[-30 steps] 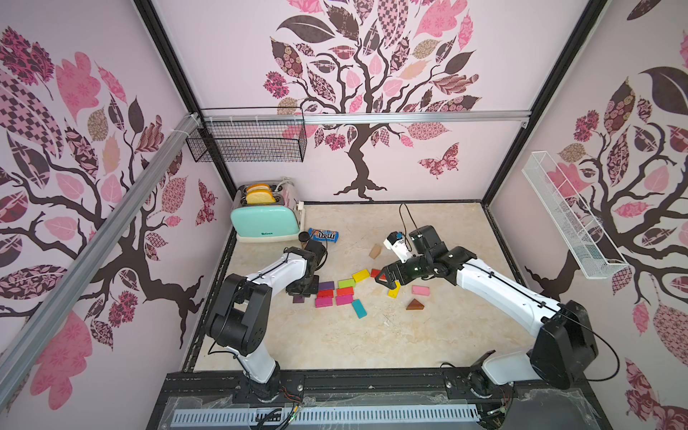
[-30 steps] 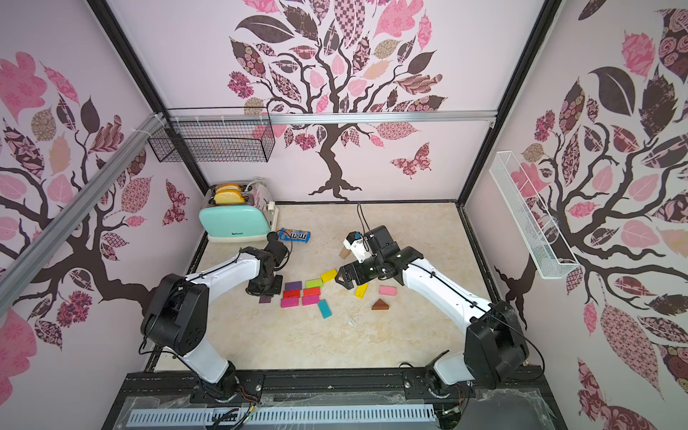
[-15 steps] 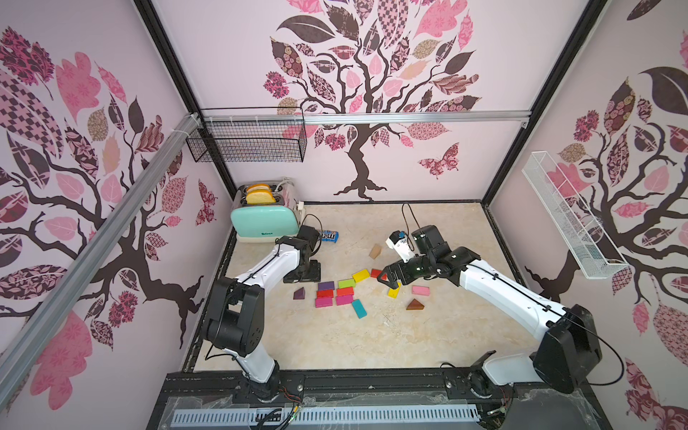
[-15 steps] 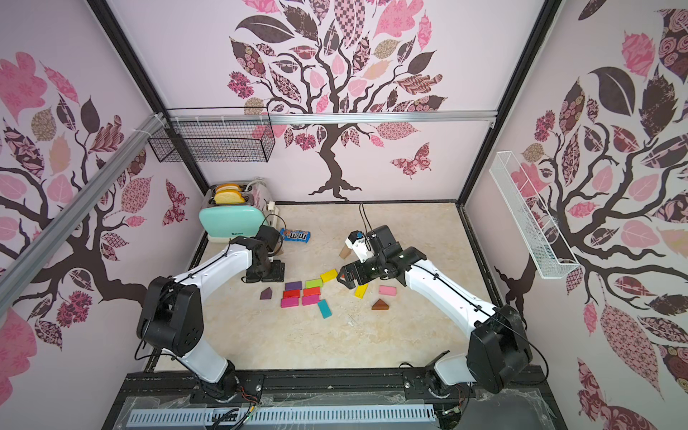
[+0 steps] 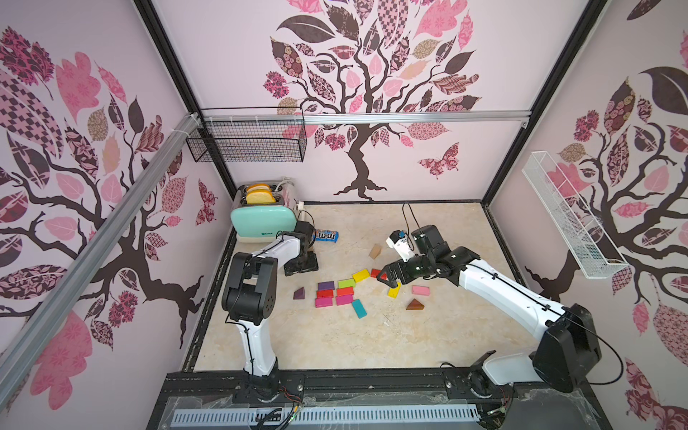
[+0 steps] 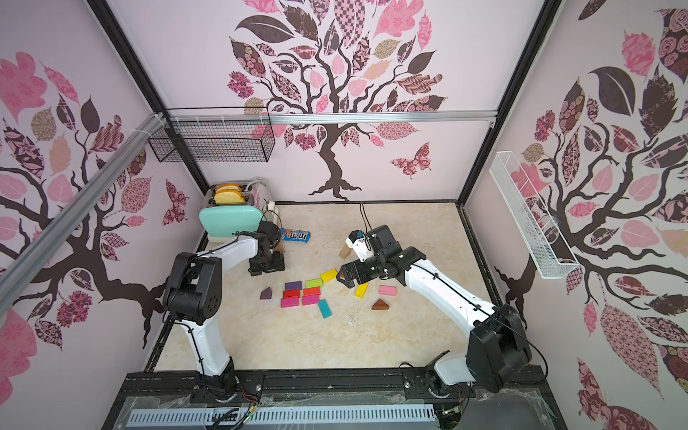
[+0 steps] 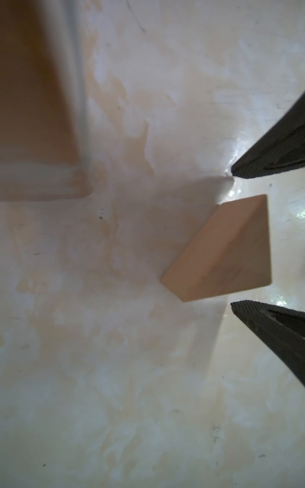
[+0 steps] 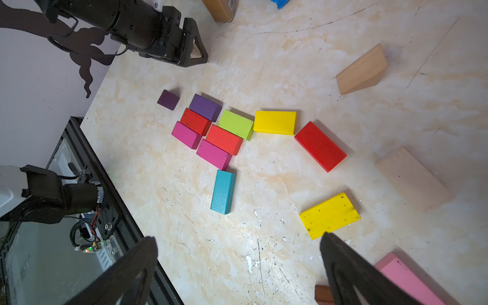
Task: Assemble a piece of candy with building blocks
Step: Pick up the building block from the center of the board, then place the building block at the center of the board.
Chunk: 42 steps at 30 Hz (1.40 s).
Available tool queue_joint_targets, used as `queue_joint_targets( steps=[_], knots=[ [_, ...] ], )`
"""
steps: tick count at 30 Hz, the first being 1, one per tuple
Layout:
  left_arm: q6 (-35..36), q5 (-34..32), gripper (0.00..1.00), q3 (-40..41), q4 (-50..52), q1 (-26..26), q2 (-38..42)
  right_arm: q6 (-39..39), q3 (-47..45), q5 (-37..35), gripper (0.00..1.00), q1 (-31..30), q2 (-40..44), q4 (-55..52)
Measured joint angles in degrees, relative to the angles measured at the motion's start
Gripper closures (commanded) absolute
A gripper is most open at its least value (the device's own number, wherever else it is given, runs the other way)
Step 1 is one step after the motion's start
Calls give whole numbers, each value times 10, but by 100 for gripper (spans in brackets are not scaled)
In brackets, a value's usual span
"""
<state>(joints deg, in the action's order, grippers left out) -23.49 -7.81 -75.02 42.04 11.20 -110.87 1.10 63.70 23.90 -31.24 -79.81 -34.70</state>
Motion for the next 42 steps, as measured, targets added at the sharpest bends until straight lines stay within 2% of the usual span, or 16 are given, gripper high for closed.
queue_joint_targets(
  steps=[3,5,11,18,24,32,36,42],
  knots=[
    [-4,-1,27,-10,-7,-1,-5,0,0,-1,1,0,1,0],
    [-4,-2,36,-16,-11,-1,-10,0,0,-1,1,0,1,0],
    [-4,-1,54,-18,-20,-3,-24,0,0,-1,1,0,1,0],
    [-12,0,69,-10,-30,-3,-19,0,0,-1,1,0,1,0],
    [-33,10,70,36,-25,6,23,0,0,-1,1,0,1,0],
    [-88,39,70,46,-20,70,100,0,-2,-4,1,0,1,0],
    [-125,57,68,17,-28,103,83,0,-8,-10,1,0,7,-3],
    [-163,67,67,-50,-38,138,11,-2,-13,-30,1,0,40,-21]
  ],
)
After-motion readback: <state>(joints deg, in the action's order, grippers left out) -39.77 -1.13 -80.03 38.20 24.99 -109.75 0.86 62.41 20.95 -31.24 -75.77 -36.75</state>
